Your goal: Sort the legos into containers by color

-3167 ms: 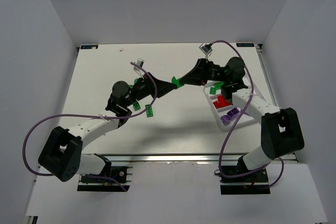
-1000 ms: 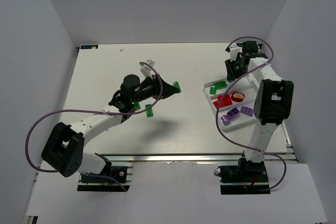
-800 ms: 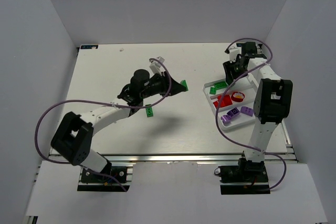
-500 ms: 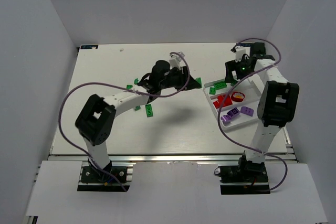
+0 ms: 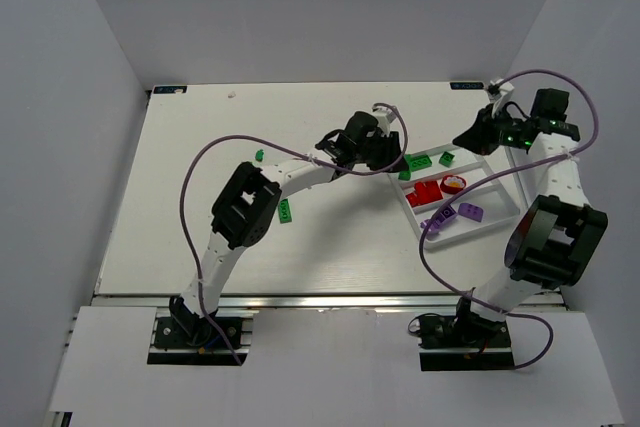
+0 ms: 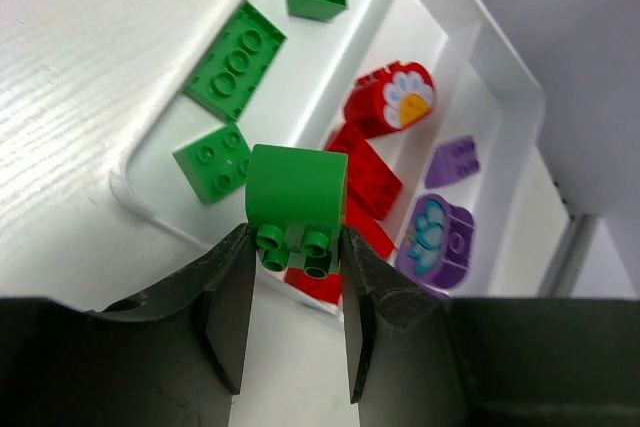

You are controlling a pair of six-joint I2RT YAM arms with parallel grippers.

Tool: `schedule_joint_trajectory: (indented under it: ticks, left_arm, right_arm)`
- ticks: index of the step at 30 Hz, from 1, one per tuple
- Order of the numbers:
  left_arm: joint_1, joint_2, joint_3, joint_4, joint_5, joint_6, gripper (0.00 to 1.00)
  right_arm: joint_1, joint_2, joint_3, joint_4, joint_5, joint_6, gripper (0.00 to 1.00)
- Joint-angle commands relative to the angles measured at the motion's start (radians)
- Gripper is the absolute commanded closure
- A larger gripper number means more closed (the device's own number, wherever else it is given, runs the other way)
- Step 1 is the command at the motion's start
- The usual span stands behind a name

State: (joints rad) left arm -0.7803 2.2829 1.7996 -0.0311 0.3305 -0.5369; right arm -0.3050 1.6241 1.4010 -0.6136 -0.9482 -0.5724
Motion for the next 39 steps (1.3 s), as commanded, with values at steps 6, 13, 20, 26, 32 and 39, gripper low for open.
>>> schedule_joint_trajectory:
  ticks: [6, 13, 20, 26, 32, 39]
  left_arm:
    - [-0.034, 0.137, 0.254, -0.046, -0.131, 0.077, 0.85]
    - [-0.047, 0.222, 0.346, -0.070, -0.185, 0.074, 0.78]
    - [-0.062, 0.225, 0.353, -0.055, -0.188, 0.066, 0.54]
    - [-0.062, 0.214, 0.351, -0.052, -0.194, 0.061, 0.40]
    - [-0.062, 0.147, 0.348, -0.053, -0.245, 0.083, 0.26]
    - [-0.022, -0.171, 0.085, -0.047, -0.376, 0.098, 0.61]
  right_arm:
    - [0.006, -0.085, -0.140, 0.029, -0.129, -0.007, 0.96]
    - [0.004, -0.119, -0.189, 0.063, -0.130, 0.025, 0.90]
    - [0.003, -0.124, -0.220, 0.080, -0.132, 0.042, 0.87]
    - [0.004, -0.121, -0.217, 0.078, -0.126, 0.040, 0.84]
    - [0.004, -0.127, -0.209, 0.045, -0.126, -0.003, 0.80]
    - [0.020, -0.103, -0.148, -0.107, -0.141, -0.203, 0.62]
